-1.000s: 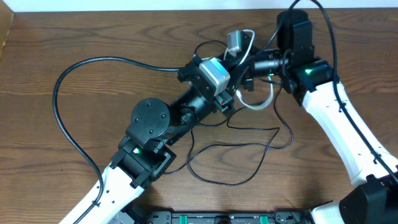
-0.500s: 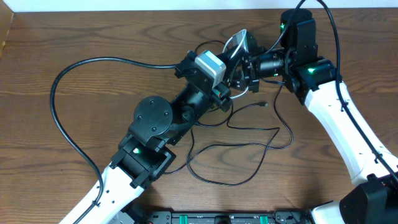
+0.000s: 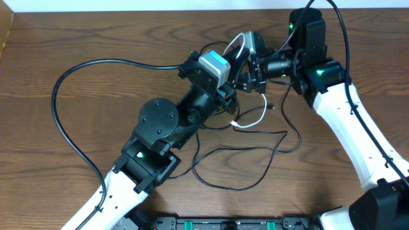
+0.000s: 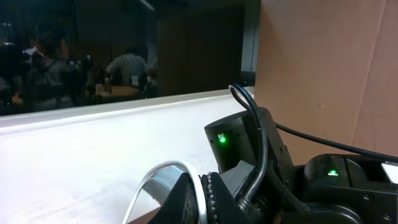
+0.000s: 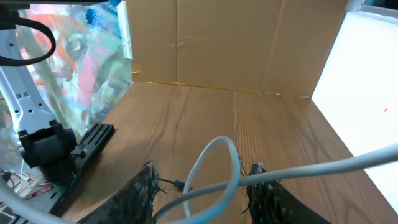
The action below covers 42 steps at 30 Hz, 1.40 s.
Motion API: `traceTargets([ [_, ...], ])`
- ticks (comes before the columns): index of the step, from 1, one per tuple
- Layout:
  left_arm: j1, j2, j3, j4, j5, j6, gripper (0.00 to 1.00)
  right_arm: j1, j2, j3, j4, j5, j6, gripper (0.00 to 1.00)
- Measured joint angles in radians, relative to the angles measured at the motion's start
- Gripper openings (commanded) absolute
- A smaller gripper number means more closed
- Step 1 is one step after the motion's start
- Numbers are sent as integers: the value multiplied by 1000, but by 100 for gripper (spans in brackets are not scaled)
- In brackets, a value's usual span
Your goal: Untangle cables
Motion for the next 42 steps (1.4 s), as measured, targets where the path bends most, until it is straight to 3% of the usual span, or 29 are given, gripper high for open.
traceTargets([
  [17, 0, 0, 0, -7, 0, -45, 7, -1, 0, 0, 42, -23, 5, 46],
  [29, 0, 0, 0, -8, 0, -75, 8, -55, 0, 0, 146, 7, 136, 47],
  [42, 0, 2, 0, -54, -61, -75, 7, -55, 0, 0, 194, -35, 166, 46],
])
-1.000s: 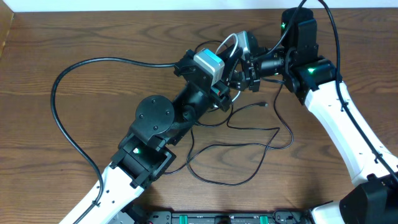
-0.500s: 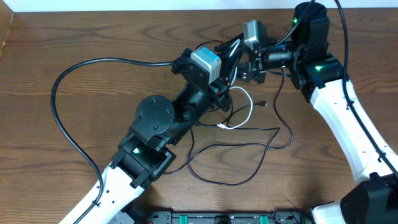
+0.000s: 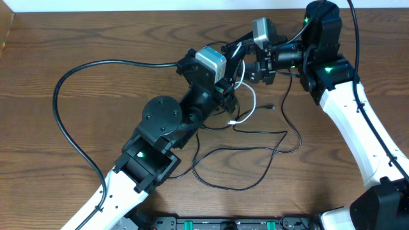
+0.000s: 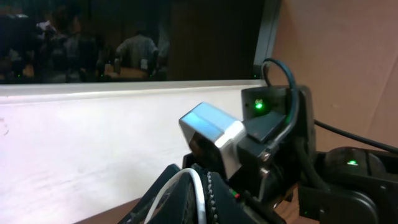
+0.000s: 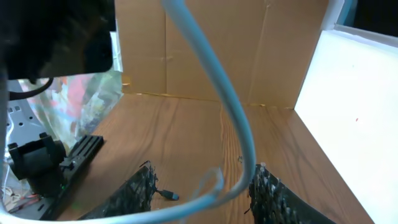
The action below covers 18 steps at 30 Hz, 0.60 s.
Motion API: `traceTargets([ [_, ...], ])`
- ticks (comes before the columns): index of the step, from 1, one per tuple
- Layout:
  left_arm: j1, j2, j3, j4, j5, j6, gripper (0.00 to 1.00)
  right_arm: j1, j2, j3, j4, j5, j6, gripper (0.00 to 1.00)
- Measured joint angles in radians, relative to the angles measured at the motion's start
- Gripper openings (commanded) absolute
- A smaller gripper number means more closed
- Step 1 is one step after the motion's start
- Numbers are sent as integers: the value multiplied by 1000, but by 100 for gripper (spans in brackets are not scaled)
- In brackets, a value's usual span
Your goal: Untangle cables
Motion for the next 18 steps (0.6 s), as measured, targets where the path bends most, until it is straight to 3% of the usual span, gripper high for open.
traceTargets([
  [6, 0, 0, 0, -35, -8, 0, 7, 0, 0, 0, 21, -7, 0, 39],
  [11, 0, 0, 0, -55, -10, 0, 7, 0, 0, 0, 32, -12, 1, 1],
  [18, 0, 0, 0, -55, -10, 0, 7, 0, 0, 0, 30, -14, 7, 1],
])
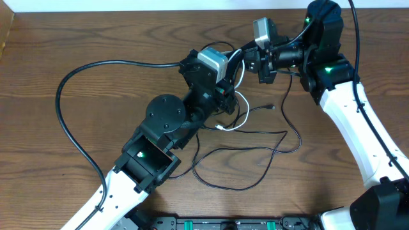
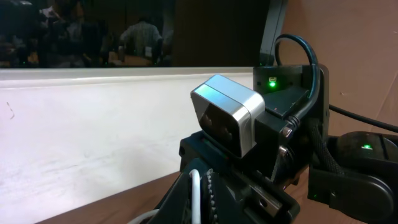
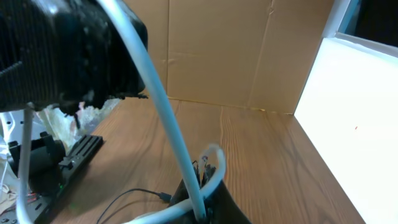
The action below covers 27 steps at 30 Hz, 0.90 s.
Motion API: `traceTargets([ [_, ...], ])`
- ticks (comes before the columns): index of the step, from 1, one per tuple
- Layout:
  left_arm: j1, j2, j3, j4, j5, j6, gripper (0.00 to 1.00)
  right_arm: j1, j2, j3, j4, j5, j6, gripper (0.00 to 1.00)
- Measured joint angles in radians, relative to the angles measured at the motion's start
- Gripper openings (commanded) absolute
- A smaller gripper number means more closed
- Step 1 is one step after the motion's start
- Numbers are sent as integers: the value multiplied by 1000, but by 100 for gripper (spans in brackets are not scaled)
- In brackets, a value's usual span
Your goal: Untangle cables
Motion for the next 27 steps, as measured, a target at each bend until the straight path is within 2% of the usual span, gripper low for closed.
traceTargets([
  [9, 0, 0, 0, 0, -1, 0, 8, 0, 0, 0, 0, -4, 8, 1],
  [10, 0, 0, 0, -2, -2, 0, 14, 0, 0, 0, 0, -6, 10, 1],
  [11, 0, 0, 0, -5, -6, 2, 26, 0, 0, 0, 0, -8, 12, 1],
  [12, 0, 0, 0, -10, -13, 3, 40, 0, 0, 0, 0, -11, 16, 1],
  [14, 0, 0, 0, -27, -28, -2, 77, 0, 0, 0, 0, -14, 23, 1],
  [16, -1, 0, 0, -44, -47, -2, 89, 0, 0, 0, 0, -16, 31, 1],
  [27, -1, 0, 0, -102, -124, -5, 90, -32, 0, 0, 0, -26, 105, 1],
])
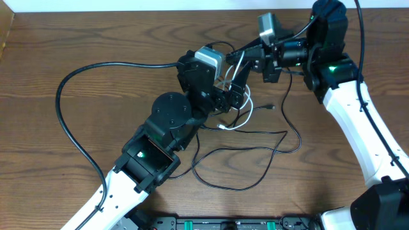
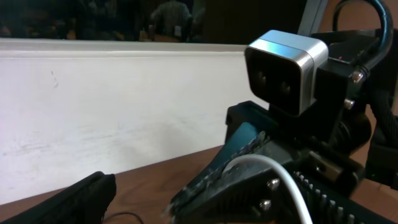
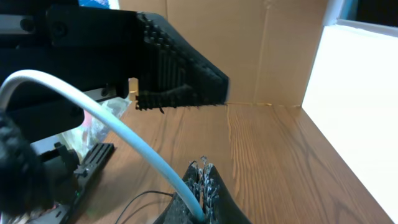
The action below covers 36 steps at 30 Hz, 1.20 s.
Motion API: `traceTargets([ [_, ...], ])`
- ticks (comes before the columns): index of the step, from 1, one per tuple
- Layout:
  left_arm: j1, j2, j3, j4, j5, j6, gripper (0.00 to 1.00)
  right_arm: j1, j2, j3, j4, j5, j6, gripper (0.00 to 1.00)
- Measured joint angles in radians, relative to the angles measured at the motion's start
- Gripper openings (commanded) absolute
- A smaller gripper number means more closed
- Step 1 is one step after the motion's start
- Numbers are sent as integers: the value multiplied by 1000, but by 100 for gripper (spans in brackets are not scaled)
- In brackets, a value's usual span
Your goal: Untangle cables
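Observation:
A white cable (image 1: 246, 112) runs up off the wooden table (image 1: 96, 38) to my two grippers, which meet near the back centre. My right gripper (image 1: 246, 59) is shut on it; in the right wrist view the cable (image 3: 106, 118) arcs from the left into the closed fingertips (image 3: 202, 171). My left gripper (image 1: 231, 91) stands open around the same stretch, its fingers wide apart (image 2: 205, 199) and the white cable (image 2: 280, 174) curving between them. A thin black cable (image 1: 255, 150) lies in loose loops on the table below, crossing the white one.
A thick black hose (image 1: 61, 96) of the left arm sweeps across the left half of the table. A dark rail (image 1: 230, 223) lies along the front edge. The table's back edge is close behind the grippers.
My left gripper, shut on the white cable before, now has its fingers wide apart. The right gripper stays shut on the cable, slightly farther back and right.
At first the left gripper held the white cable while the right gripper stood open around its loop. The right gripper was then farther back, still open, then shut on the cable. Now the left has let go and only the right holds it.

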Motion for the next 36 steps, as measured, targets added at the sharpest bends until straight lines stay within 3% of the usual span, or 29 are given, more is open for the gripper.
traceTargets([
  [14, 0, 0, 0, -82, -1, -1, 90, -120, 0, 0, 18, 47, 123, 1],
  [18, 0, 0, 0, -154, -3, -1, 90, -186, 0, -2, 122, 62, 215, 1],
  [27, 0, 0, 0, -318, -5, -1, 90, -415, 0, -4, 427, 73, 543, 1],
  [36, 0, 0, 0, -493, -5, -1, 90, -666, 0, -4, 438, 77, 657, 1],
])
